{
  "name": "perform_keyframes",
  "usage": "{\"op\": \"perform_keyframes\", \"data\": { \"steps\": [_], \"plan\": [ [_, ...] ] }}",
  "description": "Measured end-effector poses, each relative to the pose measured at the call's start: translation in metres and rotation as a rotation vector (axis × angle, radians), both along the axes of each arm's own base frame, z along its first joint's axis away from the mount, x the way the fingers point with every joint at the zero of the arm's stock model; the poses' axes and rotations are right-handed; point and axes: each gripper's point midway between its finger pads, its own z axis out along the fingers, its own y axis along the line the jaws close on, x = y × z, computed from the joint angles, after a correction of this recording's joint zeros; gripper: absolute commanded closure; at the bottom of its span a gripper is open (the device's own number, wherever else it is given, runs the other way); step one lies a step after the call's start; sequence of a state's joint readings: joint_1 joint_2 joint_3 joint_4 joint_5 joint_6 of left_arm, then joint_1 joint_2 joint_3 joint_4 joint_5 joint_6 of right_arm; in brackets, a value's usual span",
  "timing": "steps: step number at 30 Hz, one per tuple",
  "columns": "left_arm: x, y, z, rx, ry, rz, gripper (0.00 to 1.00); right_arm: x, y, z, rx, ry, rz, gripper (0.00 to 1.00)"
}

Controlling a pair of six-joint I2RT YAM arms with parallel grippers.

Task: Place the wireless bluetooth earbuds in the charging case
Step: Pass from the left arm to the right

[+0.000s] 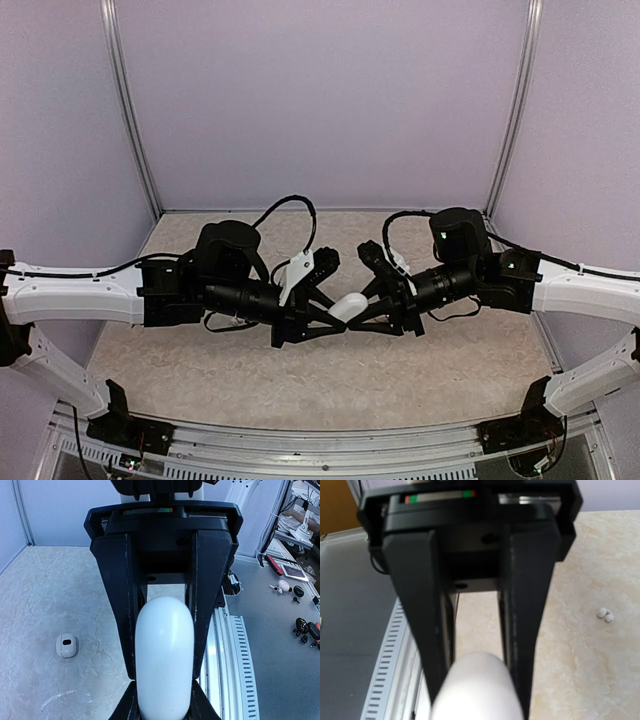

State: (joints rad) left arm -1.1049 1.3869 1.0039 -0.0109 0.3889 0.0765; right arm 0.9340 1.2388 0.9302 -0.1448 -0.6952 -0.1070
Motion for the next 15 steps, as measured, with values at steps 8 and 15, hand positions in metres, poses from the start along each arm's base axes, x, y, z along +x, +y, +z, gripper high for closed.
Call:
{"op": "perform_keyframes", "data": {
  "steps": [8,15],
  "plan": [
    [0.0000,0.0000,0.0000,0.000,-0.004,-0.001,0.91,-0.0001,-0.0001,0.0003,0.001,0.000,0.000,0.65],
    [0.0000,0.0000,0.0001,0.000,-0.007,-0.003,0.92,-0.0011,-0.0002,0.0009,0.003,0.002,0.005,0.68]
  ]
}}
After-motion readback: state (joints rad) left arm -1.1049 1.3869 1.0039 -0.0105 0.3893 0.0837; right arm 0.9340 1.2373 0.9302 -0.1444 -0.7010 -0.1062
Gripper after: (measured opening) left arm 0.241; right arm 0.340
